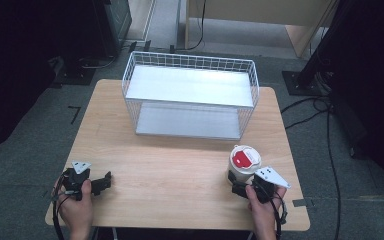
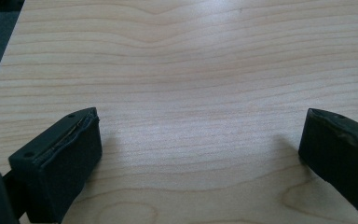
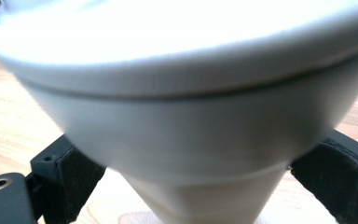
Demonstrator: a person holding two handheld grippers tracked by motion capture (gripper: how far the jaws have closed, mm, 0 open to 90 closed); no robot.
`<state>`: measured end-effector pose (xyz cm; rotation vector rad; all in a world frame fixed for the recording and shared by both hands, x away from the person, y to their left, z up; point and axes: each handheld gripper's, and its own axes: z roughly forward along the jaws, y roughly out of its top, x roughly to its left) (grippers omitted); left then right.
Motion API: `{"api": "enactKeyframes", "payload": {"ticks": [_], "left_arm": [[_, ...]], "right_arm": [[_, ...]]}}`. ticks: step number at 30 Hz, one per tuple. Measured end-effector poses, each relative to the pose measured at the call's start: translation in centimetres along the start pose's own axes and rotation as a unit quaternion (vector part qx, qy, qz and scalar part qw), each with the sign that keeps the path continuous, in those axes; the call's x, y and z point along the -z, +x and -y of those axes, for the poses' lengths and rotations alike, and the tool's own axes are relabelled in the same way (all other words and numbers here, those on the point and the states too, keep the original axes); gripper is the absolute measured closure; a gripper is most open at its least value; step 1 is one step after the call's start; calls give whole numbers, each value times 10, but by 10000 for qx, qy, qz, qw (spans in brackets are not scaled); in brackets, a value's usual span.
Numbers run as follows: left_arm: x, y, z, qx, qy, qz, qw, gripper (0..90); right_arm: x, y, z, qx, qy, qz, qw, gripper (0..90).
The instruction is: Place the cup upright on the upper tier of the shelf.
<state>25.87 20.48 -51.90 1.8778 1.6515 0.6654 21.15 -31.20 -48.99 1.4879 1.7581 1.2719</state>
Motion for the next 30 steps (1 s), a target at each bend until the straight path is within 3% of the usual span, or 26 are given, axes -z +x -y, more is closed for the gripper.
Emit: {"api": "enactKeyframes", "payload": {"ticks": [22, 30], "left_arm": [[0, 0, 0, 0, -2, 1, 10000, 0], [0, 0, 0, 1, -2, 0, 10000, 0]], "right_arm": [[-13, 2, 1, -24, -493, -11, 9988, 66], [-14, 3, 0, 117, -584, 52, 9982, 86]]}}
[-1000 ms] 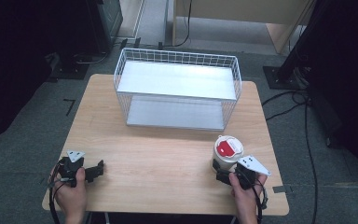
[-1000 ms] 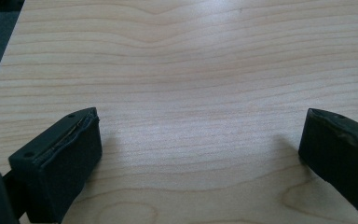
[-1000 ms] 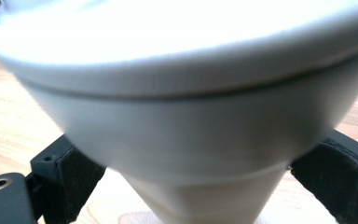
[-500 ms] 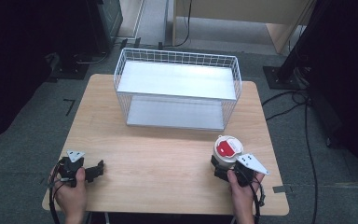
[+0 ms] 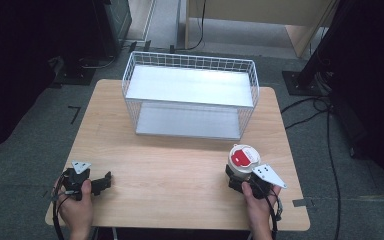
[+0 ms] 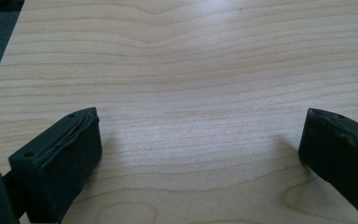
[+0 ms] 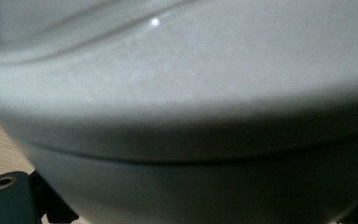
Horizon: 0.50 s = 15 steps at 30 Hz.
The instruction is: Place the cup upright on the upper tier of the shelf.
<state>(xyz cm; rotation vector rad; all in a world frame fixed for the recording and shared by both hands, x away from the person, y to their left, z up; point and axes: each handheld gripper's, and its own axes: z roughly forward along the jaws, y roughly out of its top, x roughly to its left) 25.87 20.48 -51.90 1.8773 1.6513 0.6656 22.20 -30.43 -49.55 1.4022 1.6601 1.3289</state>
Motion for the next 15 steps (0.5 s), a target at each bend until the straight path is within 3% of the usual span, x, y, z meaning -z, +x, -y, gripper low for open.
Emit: {"api": "enactKeyframes", "payload": {"ticks": [5, 15], "left_arm": [[0, 0, 0, -1, 0, 0, 10000, 0], [0, 0, 0, -9, 4, 9, 10000, 0]], "right_arm": [[-1, -3, -1, -144, -70, -21, 9999, 89], [1, -3, -5, -78, -134, -60, 9999, 94]]}}
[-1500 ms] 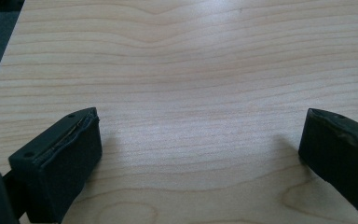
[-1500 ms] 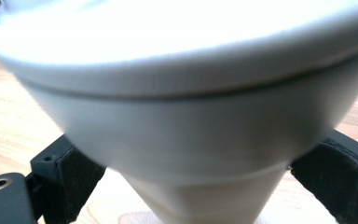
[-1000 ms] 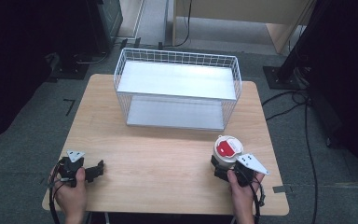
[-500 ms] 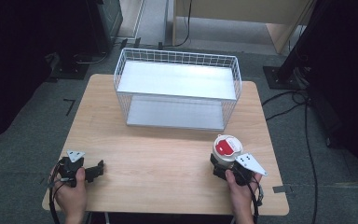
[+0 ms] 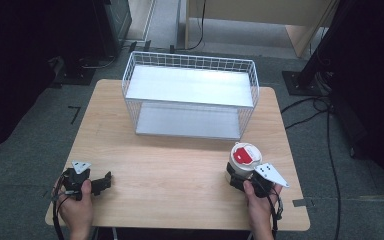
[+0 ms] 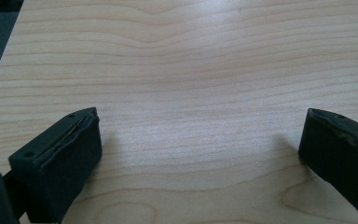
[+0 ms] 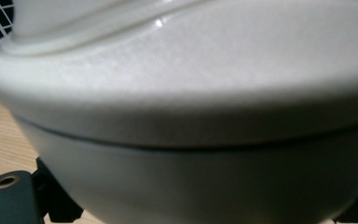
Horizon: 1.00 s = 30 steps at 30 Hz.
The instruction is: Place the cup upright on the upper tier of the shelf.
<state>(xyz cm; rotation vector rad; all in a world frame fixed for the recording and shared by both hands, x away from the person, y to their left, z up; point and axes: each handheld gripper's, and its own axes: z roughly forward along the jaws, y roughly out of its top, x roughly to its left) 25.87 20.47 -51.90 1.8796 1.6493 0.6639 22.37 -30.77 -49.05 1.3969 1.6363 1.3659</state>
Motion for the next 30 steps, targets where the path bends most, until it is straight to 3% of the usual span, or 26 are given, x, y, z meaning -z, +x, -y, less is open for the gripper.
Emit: {"api": "enactKeyframes", "payload": {"ticks": [17, 30], "left_arm": [[0, 0, 0, 1, -2, 5, 10000, 0], [0, 0, 0, 1, -2, 5, 10000, 0]], "right_arm": [[4, 13, -24, 139, -268, -162, 9994, 95], [0, 27, -53, 277, -501, -263, 9980, 96]]}}
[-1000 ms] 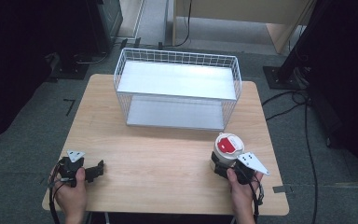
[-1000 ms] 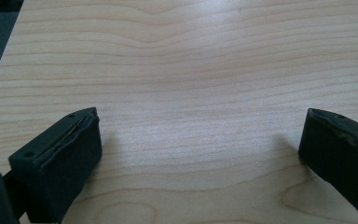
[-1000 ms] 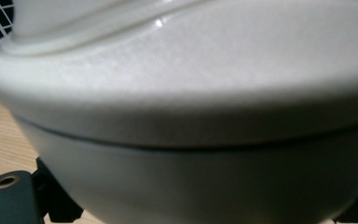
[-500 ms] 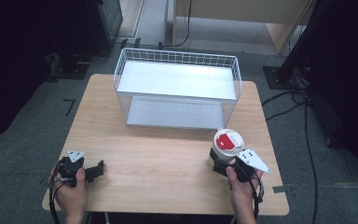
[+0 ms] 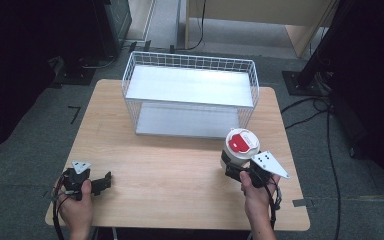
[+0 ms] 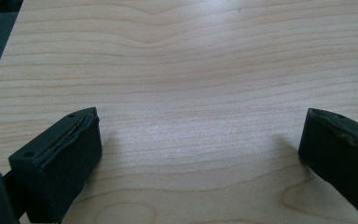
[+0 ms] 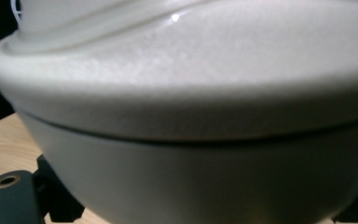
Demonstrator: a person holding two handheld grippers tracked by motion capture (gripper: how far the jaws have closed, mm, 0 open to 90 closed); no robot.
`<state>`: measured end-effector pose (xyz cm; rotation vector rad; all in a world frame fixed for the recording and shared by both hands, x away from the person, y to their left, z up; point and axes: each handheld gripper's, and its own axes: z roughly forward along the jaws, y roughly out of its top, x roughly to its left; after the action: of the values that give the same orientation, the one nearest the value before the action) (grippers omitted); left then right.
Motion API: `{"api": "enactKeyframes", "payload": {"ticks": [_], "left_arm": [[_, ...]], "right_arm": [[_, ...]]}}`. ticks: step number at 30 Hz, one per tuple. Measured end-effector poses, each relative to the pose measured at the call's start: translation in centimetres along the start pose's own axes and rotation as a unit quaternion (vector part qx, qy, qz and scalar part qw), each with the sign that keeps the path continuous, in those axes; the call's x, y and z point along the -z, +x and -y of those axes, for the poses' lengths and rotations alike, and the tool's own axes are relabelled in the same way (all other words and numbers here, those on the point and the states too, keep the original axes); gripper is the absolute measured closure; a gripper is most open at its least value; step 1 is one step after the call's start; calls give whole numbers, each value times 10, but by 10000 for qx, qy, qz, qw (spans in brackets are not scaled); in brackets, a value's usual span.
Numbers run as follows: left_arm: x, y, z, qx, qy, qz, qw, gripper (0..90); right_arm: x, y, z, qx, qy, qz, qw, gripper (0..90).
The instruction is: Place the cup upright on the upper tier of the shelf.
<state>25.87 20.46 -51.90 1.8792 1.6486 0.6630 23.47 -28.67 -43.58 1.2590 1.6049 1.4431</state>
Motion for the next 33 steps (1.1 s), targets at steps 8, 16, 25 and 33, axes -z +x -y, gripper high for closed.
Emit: {"api": "enactKeyframes", "payload": {"ticks": [8, 16, 25, 33], "left_arm": [[0, 0, 0, 11, -8, -1, 10000, 0], [0, 0, 0, 0, -4, -2, 10000, 0], [0, 0, 0, -1, -3, -2, 10000, 0], [0, 0, 0, -1, 2, 1, 10000, 0]], "right_arm": [[-6, 5, -16, 3, -165, -87, 9998, 97], [-13, 11, -33, 81, -297, -144, 9994, 97], [-19, 16, -51, 128, -472, -203, 9986, 97], [-25, 22, -64, 178, -570, -231, 9980, 97]]}}
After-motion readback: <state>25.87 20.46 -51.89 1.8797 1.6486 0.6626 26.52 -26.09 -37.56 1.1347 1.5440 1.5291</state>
